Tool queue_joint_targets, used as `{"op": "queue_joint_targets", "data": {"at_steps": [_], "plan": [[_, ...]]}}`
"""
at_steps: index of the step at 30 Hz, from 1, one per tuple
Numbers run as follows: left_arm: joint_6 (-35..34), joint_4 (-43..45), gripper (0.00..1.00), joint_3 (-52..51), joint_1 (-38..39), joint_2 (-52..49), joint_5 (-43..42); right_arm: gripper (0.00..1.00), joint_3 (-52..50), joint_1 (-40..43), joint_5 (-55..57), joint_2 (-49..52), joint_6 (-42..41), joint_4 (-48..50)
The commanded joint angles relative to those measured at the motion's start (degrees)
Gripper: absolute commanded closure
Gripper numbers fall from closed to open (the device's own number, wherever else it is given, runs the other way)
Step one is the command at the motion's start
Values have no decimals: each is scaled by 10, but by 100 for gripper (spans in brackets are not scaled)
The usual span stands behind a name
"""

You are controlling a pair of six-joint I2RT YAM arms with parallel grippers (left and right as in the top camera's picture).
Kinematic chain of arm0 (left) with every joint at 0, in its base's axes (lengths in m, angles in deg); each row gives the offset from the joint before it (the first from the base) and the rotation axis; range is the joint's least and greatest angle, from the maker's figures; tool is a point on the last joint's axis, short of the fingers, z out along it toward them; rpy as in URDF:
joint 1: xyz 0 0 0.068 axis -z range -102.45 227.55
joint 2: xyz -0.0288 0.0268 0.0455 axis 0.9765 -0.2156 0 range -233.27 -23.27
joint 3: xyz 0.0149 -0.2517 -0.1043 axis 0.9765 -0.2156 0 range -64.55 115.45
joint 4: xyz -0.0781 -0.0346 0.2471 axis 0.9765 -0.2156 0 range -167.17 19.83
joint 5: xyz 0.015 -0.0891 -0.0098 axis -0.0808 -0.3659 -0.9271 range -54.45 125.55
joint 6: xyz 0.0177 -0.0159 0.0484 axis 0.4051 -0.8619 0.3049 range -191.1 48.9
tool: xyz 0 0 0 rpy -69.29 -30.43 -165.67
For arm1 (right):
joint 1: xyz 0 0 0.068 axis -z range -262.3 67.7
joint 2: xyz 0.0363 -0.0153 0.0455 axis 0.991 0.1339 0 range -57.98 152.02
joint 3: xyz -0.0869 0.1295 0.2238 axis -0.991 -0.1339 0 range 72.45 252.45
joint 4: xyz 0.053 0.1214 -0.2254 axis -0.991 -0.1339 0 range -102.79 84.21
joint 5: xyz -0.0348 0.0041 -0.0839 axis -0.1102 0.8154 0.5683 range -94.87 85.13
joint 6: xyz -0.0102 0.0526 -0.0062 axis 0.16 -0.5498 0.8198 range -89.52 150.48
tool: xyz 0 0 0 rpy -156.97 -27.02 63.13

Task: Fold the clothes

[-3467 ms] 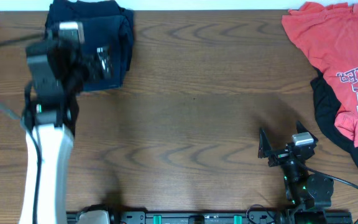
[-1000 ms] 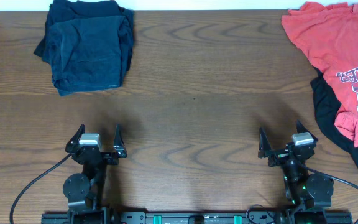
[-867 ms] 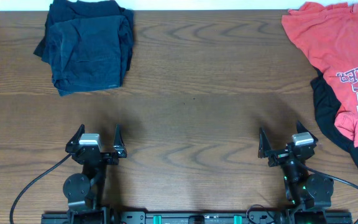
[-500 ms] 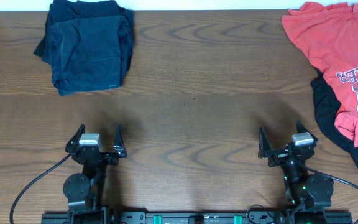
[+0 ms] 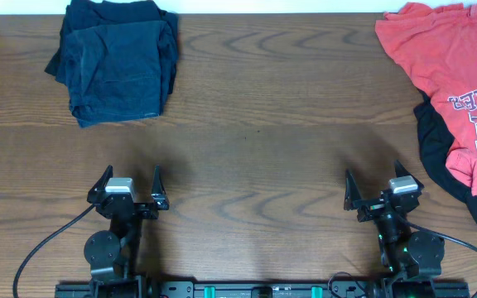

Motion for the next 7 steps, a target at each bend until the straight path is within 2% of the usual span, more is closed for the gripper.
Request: {"op": "queue_joint_targets", "data": {"at_steps": [1, 7], "plan": [[8, -25, 2, -7, 0, 4, -6, 1, -2, -5, 1, -4, 6, -2], [8, -25, 2, -7, 0, 4, -6, 1, -2, -5, 1, -4, 6, -2]]}}
